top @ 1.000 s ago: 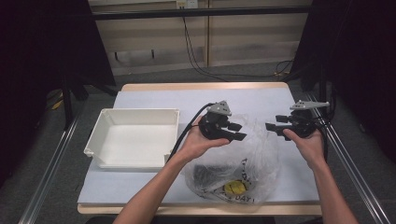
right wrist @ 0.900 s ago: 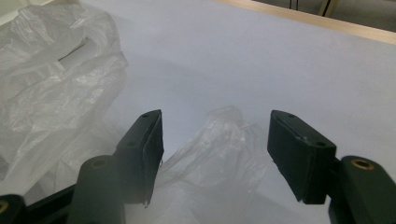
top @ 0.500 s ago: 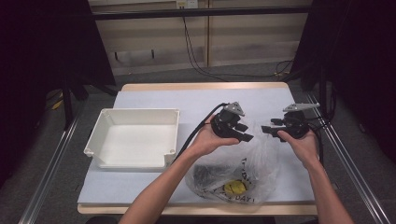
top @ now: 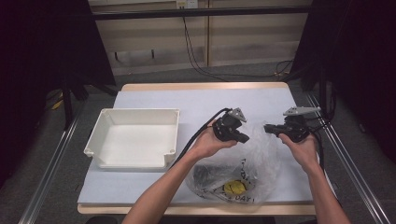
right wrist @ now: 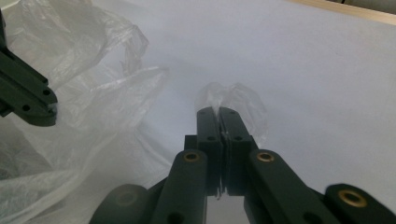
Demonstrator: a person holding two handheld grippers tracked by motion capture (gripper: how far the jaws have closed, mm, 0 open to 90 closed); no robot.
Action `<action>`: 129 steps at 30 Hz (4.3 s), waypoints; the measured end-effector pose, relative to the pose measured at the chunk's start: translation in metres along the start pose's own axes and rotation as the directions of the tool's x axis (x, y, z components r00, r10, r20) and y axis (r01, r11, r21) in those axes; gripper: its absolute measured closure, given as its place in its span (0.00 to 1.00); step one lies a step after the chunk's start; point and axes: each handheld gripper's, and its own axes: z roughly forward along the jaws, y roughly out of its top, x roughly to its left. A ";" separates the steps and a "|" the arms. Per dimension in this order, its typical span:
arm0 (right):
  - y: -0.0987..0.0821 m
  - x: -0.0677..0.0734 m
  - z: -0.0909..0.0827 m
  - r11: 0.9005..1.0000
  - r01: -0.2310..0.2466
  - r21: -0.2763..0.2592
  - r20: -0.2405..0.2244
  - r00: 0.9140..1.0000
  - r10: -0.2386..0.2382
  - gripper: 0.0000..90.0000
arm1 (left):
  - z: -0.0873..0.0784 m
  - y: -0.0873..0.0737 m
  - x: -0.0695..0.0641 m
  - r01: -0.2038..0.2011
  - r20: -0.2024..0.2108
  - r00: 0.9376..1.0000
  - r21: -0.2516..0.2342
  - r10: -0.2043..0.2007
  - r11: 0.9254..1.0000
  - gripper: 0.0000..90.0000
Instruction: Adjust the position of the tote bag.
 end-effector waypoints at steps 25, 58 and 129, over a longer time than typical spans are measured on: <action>0.013 0.018 -0.072 0.985 0.057 -0.162 0.040 0.998 -0.051 1.00 | -0.104 -0.015 -0.036 -0.080 0.007 0.996 -0.237 0.084 0.968 1.00; -0.002 0.057 -0.108 0.981 0.133 -0.142 0.059 0.990 -0.126 1.00 | -0.199 -0.116 -0.063 -0.005 -0.016 1.000 -0.407 -0.001 0.914 1.00; -0.100 0.065 -0.050 0.962 0.113 0.247 0.082 0.987 -0.137 1.00 | -0.149 -0.242 -0.074 0.145 -0.142 0.979 -0.043 -0.150 0.989 1.00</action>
